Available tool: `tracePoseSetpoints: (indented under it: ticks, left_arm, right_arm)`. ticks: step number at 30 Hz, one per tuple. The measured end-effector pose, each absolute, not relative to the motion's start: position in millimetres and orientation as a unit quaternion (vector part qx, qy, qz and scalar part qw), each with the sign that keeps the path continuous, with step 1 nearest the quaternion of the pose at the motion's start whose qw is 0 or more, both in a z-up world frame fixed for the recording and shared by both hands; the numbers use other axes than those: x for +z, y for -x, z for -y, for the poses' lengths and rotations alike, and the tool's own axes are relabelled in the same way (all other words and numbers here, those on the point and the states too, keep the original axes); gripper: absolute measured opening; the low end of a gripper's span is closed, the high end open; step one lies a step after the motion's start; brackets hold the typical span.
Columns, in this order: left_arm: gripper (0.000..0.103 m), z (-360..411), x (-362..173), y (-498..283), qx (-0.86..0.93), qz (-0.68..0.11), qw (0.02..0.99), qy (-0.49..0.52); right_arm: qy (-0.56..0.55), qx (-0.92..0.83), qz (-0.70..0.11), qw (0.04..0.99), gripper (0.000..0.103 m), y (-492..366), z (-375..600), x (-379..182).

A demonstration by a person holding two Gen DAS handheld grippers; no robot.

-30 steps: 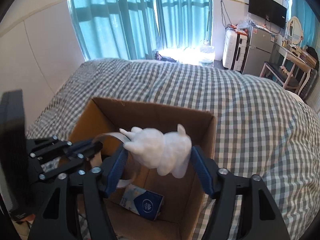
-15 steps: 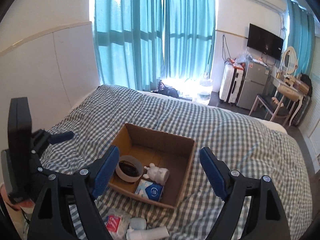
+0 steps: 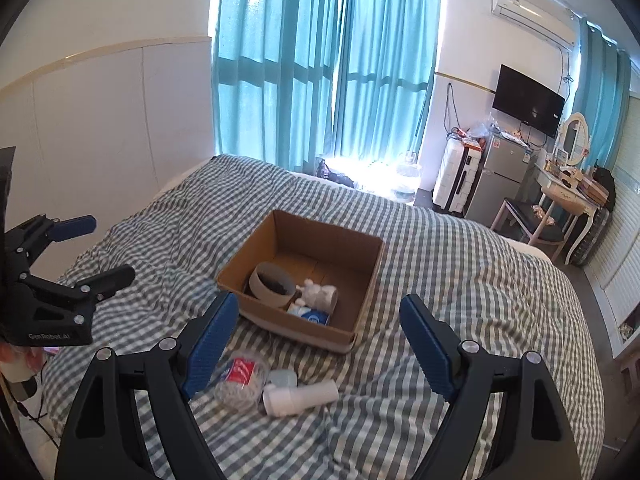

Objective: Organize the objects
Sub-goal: 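Move both tools back toward the toothpaste tube and floss jar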

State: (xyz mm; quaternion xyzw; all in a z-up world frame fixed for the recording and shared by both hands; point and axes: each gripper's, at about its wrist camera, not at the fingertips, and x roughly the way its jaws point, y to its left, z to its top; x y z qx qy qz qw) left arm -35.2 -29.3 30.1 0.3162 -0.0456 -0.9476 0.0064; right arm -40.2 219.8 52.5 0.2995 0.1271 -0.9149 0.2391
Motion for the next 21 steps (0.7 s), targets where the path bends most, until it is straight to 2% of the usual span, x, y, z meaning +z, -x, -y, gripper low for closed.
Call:
tracePoseSetpoints:
  ticks: [21]
  left_arm:
    - [0.096,41.5,-75.8,44.3,-0.918,0.028,0.029,-0.394]
  right_arm:
    - [-0.412,-0.873,-0.146,0.217,0.083,55.3,-211.1,-74.5]
